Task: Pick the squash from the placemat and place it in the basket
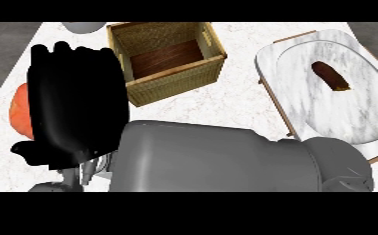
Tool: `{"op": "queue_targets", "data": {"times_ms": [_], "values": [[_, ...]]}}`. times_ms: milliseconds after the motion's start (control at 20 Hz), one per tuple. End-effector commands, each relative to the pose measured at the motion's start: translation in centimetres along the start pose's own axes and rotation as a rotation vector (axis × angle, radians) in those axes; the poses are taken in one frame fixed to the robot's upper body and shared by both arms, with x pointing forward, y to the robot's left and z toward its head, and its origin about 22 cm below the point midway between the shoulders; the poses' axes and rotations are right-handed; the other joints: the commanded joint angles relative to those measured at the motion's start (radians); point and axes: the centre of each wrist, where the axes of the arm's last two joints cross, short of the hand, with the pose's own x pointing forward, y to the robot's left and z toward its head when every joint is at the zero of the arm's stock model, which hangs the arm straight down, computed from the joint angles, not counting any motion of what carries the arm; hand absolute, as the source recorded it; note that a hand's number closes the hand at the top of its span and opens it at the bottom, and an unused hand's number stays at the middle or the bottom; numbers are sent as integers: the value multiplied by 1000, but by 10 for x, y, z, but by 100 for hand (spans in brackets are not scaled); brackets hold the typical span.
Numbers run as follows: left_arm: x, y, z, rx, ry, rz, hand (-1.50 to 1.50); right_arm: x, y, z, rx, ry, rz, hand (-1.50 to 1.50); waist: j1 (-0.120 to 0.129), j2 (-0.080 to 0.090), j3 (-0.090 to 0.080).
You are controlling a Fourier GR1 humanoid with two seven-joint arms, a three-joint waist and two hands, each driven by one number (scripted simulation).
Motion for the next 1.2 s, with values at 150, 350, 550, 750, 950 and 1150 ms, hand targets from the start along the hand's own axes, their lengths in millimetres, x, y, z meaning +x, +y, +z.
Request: {"op": "queue_targets", "data": {"times_ms": [150,350,550,750,950,1150], "values": [[15,0,-11,4,-21,0,0,-46,-8,-28,-13,170,11,150,-12,5,1],[8,-6,7,2,-22,4,0,-49,-3,-38,-15,173,72,150,-4,4,1],[1,-12,-2,-5,-9,22,0,-58,15,-32,28,172,98,150,-8,4,1],[17,-1,-2,-2,-2,-11,0,-91,9,-51,56,182,141,150,-3,4,1],[8,-9,-11,0,-11,19,0,-121,9,-49,39,187,89,150,-9,6,1],[6,-9,7,-14,2,16,0,-112,27,-50,49,206,73,150,3,6,1]]}}
